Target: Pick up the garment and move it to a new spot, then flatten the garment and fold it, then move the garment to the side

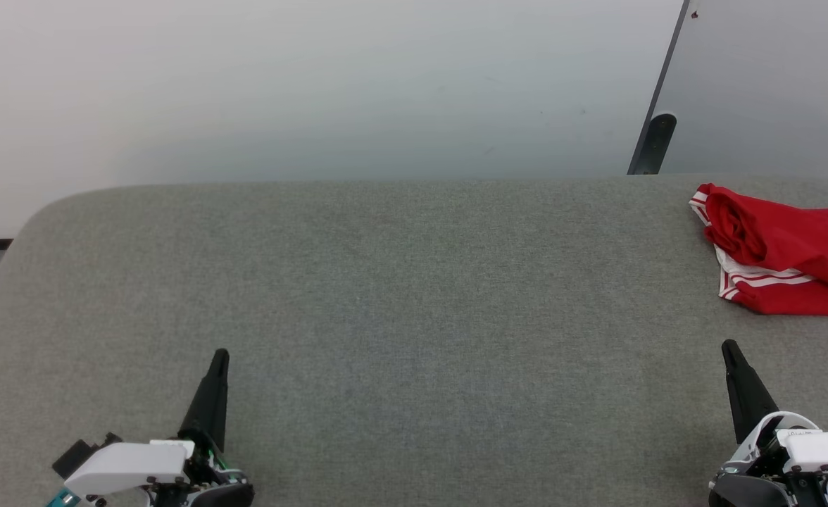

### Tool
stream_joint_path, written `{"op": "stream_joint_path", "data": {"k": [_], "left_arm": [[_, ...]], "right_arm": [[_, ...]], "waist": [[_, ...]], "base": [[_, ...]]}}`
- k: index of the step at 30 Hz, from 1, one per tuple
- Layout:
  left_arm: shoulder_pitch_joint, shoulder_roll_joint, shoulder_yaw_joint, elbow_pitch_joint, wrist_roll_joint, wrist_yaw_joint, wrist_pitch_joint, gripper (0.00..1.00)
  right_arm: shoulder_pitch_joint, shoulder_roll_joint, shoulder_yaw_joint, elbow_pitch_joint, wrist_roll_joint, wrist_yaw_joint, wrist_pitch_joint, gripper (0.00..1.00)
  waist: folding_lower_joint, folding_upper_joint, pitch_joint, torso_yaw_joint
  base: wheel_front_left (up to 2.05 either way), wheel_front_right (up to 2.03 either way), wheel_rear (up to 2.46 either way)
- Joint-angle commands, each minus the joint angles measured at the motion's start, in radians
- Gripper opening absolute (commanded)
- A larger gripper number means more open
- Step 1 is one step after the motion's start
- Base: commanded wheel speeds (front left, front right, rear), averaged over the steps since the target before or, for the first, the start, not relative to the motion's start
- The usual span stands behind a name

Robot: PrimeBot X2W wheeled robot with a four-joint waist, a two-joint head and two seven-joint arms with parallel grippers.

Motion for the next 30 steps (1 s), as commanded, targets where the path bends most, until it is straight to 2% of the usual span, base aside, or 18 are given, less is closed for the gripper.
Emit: {"op": "stream_joint_path", "data": {"k": [1, 30], "left_arm": [[-0.010, 0.002, 0.002, -0.002, -0.003, -0.003, 0.003, 0.00], [-0.010, 0.002, 0.002, -0.002, -0.003, -0.003, 0.003, 0.00]], "right_arm": [[-0.003, 0.004, 0.002, -0.002, 0.004, 0.000, 0.002, 0.00], [-0.003, 0.004, 0.002, -0.002, 0.004, 0.000, 0.002, 0.00]], "waist": [[0.0000, -0.0001, 0.000, 0.000], [0.0000, -0.0001, 0.000, 0.000]], "base": [[0.00, 0.00, 0.00], [0.00, 0.00, 0.00]]}}
